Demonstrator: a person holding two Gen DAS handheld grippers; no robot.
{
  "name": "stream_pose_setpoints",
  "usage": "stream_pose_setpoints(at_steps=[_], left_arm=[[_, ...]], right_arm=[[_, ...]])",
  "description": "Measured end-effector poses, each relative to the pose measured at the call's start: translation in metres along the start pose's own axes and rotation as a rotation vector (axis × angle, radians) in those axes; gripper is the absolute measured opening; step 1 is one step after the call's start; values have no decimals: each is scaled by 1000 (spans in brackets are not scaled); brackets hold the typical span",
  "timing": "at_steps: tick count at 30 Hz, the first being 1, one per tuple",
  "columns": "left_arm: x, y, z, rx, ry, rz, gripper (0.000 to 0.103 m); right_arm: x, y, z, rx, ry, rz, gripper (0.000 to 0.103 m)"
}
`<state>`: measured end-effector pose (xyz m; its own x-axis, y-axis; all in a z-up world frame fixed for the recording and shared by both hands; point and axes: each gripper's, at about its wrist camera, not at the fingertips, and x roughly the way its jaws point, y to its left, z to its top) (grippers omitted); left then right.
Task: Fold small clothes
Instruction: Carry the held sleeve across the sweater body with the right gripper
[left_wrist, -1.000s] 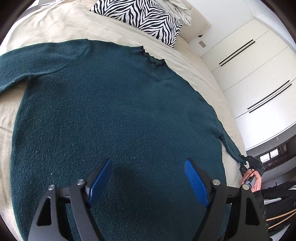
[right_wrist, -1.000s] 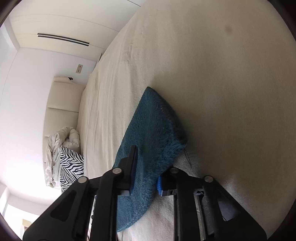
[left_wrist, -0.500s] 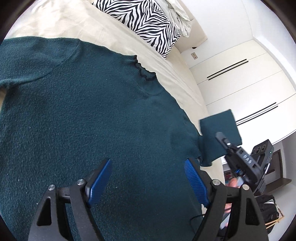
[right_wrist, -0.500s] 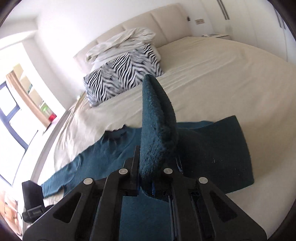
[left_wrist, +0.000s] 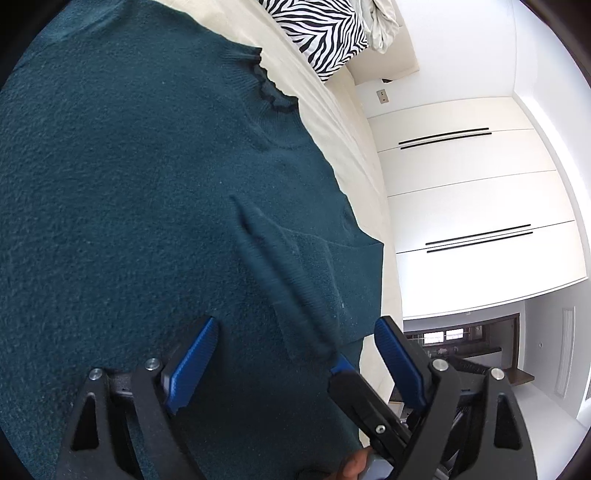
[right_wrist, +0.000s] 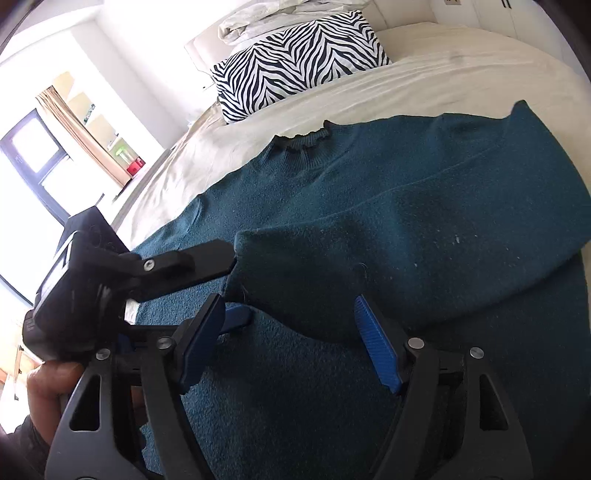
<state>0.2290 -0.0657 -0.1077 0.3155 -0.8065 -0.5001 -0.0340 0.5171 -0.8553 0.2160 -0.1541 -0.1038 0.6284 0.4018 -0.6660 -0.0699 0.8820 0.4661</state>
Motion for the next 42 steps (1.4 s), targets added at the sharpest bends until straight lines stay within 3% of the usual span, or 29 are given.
stream_pose_setpoints(at_steps=[6, 8, 9, 10, 13, 20, 25, 30, 35, 42], left_arm=[[13, -10, 9, 20, 12, 51, 88], [19, -15, 11, 51, 26, 96, 62], [22, -16, 11, 60, 47, 122, 27], [26, -15, 13, 59, 66, 141, 7], [17, -18, 23, 90, 45, 152, 9], [-38, -41, 67, 214, -119, 187, 8], [-66, -33, 83, 241, -192, 233, 8], [-59, -11, 89, 217, -172, 256, 8], [-43, 5, 86, 192, -143, 270, 8], [-49, 23, 87, 150, -149, 265, 9]], right_arm=[[-46, -57, -6, 228, -46, 100, 72], [-53, -74, -9, 304, -75, 117, 72], [-57, -82, -10, 339, -85, 130, 72], [-58, -90, -11, 375, -93, 149, 72], [-68, -114, -16, 479, -117, 205, 72], [-80, -164, -14, 709, -174, 288, 72], [-76, -189, 0, 853, -217, 364, 73], [-56, -211, 19, 973, -215, 373, 73], [-49, -222, 27, 992, -216, 375, 73], [-59, -233, 22, 1031, -273, 340, 72]])
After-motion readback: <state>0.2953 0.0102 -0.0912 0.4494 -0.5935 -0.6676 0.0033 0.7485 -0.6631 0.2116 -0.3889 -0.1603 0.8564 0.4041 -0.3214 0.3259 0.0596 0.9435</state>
